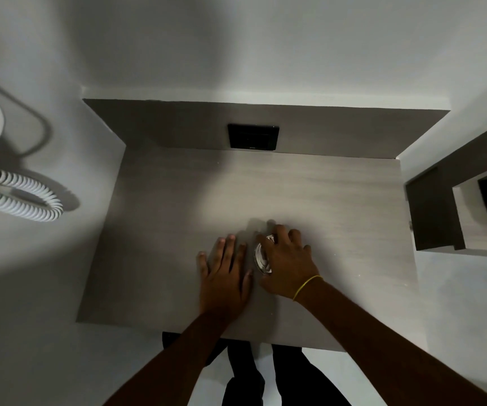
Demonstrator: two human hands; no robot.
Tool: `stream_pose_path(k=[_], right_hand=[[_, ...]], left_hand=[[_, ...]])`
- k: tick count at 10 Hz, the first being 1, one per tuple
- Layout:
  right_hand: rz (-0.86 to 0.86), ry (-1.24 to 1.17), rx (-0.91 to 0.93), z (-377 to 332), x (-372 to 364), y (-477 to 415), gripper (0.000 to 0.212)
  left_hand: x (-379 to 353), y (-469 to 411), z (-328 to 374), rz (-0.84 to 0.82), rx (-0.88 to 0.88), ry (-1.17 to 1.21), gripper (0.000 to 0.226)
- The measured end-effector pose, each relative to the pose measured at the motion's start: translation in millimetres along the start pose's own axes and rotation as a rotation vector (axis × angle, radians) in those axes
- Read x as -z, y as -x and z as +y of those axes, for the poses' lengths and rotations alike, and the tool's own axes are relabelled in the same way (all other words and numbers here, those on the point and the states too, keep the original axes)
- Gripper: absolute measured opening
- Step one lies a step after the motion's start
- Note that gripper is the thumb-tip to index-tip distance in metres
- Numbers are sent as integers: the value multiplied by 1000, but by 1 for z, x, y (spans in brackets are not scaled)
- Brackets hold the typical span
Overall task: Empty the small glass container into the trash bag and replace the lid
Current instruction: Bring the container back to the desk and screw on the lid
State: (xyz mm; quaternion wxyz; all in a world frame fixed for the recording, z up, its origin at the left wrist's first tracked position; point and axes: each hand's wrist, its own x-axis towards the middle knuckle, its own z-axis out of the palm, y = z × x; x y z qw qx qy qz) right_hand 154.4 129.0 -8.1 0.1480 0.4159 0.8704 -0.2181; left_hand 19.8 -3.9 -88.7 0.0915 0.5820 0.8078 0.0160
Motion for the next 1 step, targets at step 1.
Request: stream_pose_path(k=[1], right_hand=[[-15,-11,21,0,9,10,105]], left_hand=[[8,6,3,-28,1,17,67]])
